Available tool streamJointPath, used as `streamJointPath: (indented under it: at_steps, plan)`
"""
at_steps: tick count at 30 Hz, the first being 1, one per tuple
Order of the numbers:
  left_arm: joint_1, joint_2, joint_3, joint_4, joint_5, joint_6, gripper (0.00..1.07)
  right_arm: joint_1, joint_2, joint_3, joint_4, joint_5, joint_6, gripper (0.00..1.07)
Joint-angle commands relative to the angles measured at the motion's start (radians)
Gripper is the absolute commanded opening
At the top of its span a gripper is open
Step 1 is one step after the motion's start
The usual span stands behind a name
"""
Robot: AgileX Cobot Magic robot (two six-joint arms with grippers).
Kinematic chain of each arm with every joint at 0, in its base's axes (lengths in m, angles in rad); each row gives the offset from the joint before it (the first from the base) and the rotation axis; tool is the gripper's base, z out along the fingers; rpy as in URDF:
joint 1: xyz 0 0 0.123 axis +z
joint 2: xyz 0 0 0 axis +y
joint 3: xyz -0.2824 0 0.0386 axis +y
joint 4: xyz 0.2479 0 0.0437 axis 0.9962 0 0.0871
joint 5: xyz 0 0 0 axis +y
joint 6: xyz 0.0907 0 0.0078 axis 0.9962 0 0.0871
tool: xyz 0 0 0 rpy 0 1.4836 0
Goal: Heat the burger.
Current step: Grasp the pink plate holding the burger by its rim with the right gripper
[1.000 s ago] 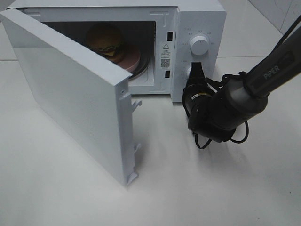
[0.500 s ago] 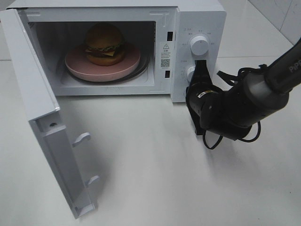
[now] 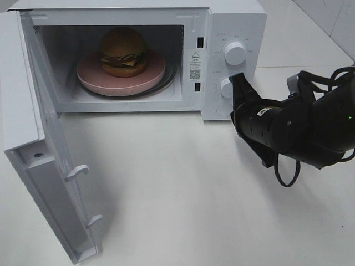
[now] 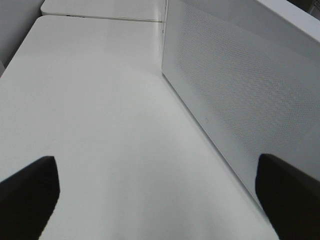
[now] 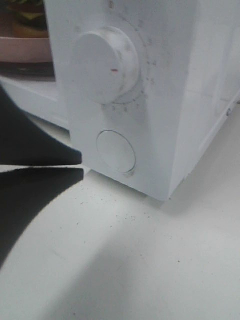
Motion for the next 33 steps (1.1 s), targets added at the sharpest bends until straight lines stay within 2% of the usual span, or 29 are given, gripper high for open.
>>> streamJointPath:
  at_steps: [1, 3, 9, 11, 17, 22, 25, 27, 29, 30, 33]
  plan:
    - [0.002, -0.007, 0.004, -0.011, -0.013, 0.002, 1.0, -0.004, -0.046, 0.009, -0.023, 0.062, -0.14, 0.0]
    - [0.002, -0.007, 0.004, -0.011, -0.012, 0.002, 1.0, -0.005, -0.09, 0.011, -0.035, 0.129, -0.294, 0.0]
    - [0.002, -0.007, 0.004, -0.011, -0.012, 0.002, 1.0, -0.006, -0.146, 0.011, -0.035, 0.206, -0.486, 0.01]
    - [0.002, -0.007, 0.004, -0.011, -0.012, 0.002, 1.0, -0.006, -0.194, 0.009, -0.036, 0.285, -0.647, 0.02]
    - [0.002, -0.007, 0.004, -0.011, -0.012, 0.002, 1.0, -0.006, -0.223, 0.009, -0.04, 0.322, -0.757, 0.02]
    - [0.002, -0.007, 0.004, -0.011, -0.012, 0.002, 1.0, -0.006, -0.253, 0.009, -0.043, 0.438, -0.846, 0.03]
    - [0.002, -0.007, 0.004, -0.011, -0.012, 0.002, 1.0, -0.006, -0.267, 0.005, -0.092, 0.517, -0.859, 0.03]
    - [0.002, -0.007, 0.004, -0.011, -0.012, 0.002, 1.0, -0.006, -0.271, -0.036, -0.207, 0.684, -0.861, 0.04]
    - [0.002, -0.007, 0.004, -0.011, -0.012, 0.002, 1.0, -0.006, -0.271, -0.052, -0.234, 0.737, -0.861, 0.04]
    - [0.002, -0.007, 0.004, -0.011, -0.012, 0.002, 1.0, -0.006, -0.271, -0.086, -0.304, 0.828, -0.861, 0.05]
    - [0.002, -0.007, 0.004, -0.011, -0.012, 0.002, 1.0, -0.006, -0.271, -0.107, -0.344, 0.878, -0.861, 0.05]
